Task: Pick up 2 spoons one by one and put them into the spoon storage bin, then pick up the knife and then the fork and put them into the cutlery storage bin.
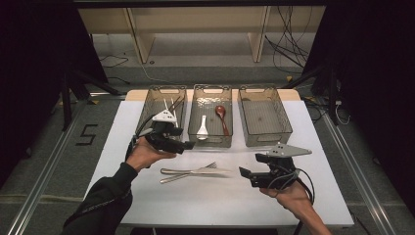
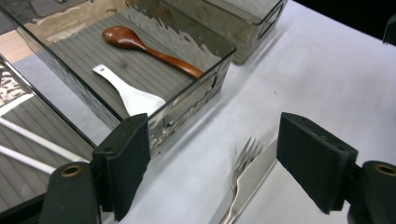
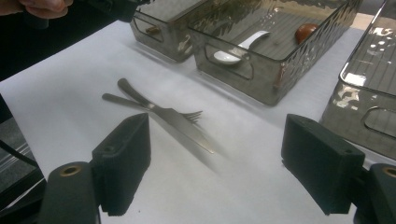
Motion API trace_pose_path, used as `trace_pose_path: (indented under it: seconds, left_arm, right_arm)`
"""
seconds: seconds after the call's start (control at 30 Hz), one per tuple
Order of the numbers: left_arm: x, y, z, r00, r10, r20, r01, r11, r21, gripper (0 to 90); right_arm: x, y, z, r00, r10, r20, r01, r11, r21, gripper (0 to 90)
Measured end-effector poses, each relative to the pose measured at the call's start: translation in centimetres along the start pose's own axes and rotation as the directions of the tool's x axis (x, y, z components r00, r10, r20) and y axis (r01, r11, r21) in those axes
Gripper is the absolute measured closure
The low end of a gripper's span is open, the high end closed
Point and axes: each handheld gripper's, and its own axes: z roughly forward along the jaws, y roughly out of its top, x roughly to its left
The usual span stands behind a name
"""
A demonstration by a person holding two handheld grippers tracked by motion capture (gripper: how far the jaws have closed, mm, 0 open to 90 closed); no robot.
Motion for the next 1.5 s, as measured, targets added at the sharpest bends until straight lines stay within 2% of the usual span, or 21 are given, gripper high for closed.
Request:
trace_pose_path:
  seconds: [0.1,0.3,0.37,0.6,0.77,0.97,1.1,1.17,1.2,1.33,1.37,1.4,1.5]
  left_arm:
    - [0.1,-0.7,0.1,0.9997,0.018,-0.013,-0.018,0.9995,0.026,23.7]
    - [0.1,-1.7,0.3,0.9998,0.016,-0.012,-0.015,0.9985,0.053,21.9]
    - [0.1,-2.1,0.3,0.9994,0.032,-0.016,-0.031,0.9975,0.064,21.4]
    - [0.3,-3.1,0.2,0.9995,0.027,-0.017,-0.025,0.9952,0.095,19.5]
    - [0.2,-3.6,0.2,0.9991,0.037,-0.019,-0.035,0.9935,0.108,17.8]
    - [-0.1,-3.9,0.3,0.9959,0.088,-0.023,-0.083,0.9854,0.149,16.8]
    - [-0.3,-4.0,0.6,0.9950,0.097,-0.021,-0.092,0.9790,0.182,16.7]
    - [-0.3,-4.1,0.9,0.9935,0.112,-0.020,-0.105,0.9717,0.211,16.4]
    - [-0.4,-4.2,1.0,0.9940,0.107,-0.021,-0.100,0.9717,0.214,16.4]
    - [-0.3,-4.4,1.3,0.9908,0.135,-0.017,-0.126,0.9607,0.247,16.5]
    - [-0.4,-4.4,1.4,0.9904,0.136,-0.022,-0.127,0.9606,0.248,16.7]
    - [-0.4,-4.4,1.4,0.9889,0.147,-0.018,-0.138,0.9559,0.259,17.1]
    - [-0.4,-4.5,1.7,0.9887,0.149,-0.013,-0.140,0.9529,0.269,18.8]
  right_arm:
    - [0.0,0.0,0.0,1.0000,0.000,0.000,0.000,1.000,-0.004,25.0]
    - [0.0,0.0,0.1,1.0000,-0.002,-0.001,0.002,1.000,0.001,25.0]
    - [0.1,0.0,0.1,1.0000,-0.001,-0.001,0.001,1.000,0.000,25.0]
    - [-0.1,-0.1,0.1,1.0000,0.004,-0.005,-0.004,1.000,0.002,25.0]
    - [-0.3,-0.2,0.1,1.0000,0.007,-0.006,-0.007,1.000,0.000,25.0]
    - [-0.2,-0.1,0.2,1.0000,0.003,-0.007,-0.003,1.000,-0.001,25.0]
    - [-0.2,-0.1,0.2,0.9999,0.005,-0.009,-0.005,1.000,0.005,24.9]
    - [-0.2,-0.1,0.2,0.9999,0.006,-0.009,-0.005,1.000,0.004,25.0]
    - [-0.2,-0.1,0.2,1.0000,0.004,-0.008,-0.004,1.000,0.006,25.0]
    - [-0.2,-0.1,0.3,0.9999,-0.003,-0.010,0.003,1.000,0.007,25.0]
    - [-0.2,-0.1,0.3,0.9999,-0.003,-0.010,0.003,1.000,0.006,25.0]
    - [-0.2,-0.1,0.4,0.9999,-0.004,-0.011,0.004,1.000,0.007,25.0]
    - [-0.2,-0.1,0.4,0.9999,-0.003,-0.011,0.003,1.000,0.009,25.0]
